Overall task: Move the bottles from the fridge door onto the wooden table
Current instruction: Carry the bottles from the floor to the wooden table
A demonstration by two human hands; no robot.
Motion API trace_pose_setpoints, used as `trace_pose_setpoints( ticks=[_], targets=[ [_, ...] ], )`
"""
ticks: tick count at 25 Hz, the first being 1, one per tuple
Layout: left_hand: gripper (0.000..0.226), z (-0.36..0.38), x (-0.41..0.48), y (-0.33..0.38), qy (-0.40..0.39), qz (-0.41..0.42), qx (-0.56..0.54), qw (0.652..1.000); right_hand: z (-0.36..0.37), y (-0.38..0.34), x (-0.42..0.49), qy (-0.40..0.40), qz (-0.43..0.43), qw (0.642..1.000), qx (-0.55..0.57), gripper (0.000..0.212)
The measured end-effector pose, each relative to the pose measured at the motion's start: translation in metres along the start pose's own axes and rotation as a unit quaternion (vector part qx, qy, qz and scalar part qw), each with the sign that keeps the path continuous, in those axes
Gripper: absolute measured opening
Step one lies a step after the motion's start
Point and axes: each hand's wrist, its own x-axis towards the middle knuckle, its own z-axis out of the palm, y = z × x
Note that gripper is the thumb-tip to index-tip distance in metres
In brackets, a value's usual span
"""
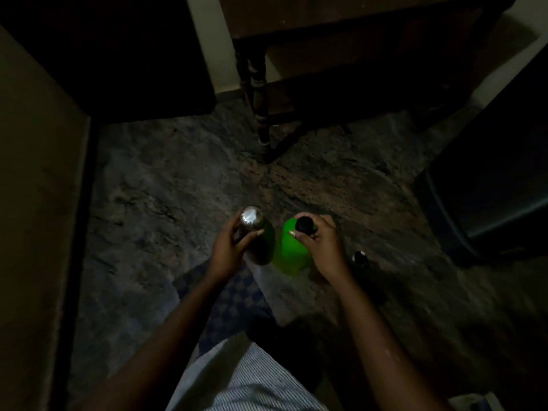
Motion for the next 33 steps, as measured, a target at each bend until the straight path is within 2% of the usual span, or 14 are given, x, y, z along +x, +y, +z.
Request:
trace_pose_setpoints(
  ticks=[4,8,13,22,28,33],
  targets=[
    [0.047,-0.021,0.065,0.044,-0.035,0.046,-0.026,0.998,0.007,-0.048,0.063,0.019,-0.063,0.998,0.002,0.032],
    [0.042,-0.036,0.157,0.070,-0.072,0.071,-0.041,0.994,0.014,-0.087,0.144,0.029,-0.080,0.996,0.017,0.031],
    [0.045,-0.049,0.293,0.127,-0.134,0.118,-0.034,0.983,0.008,-0.144,0.256,0.081,-0.076,0.993,0.039,0.029],
    [0.038,0.018,0.491,0.233,-0.242,0.239,-0.008,0.940,-0.066,-0.205,0.431,0.184,-0.100,0.978,0.014,0.030],
    [0.038,0.103,0.611,0.292,-0.214,0.274,-0.032,0.937,-0.149,-0.216,0.570,0.255,-0.140,0.957,-0.005,0.032],
    [0.027,0.176,0.715,0.340,-0.101,0.263,-0.089,0.955,-0.218,-0.239,0.700,0.220,-0.189,0.957,0.002,0.028]
  ],
)
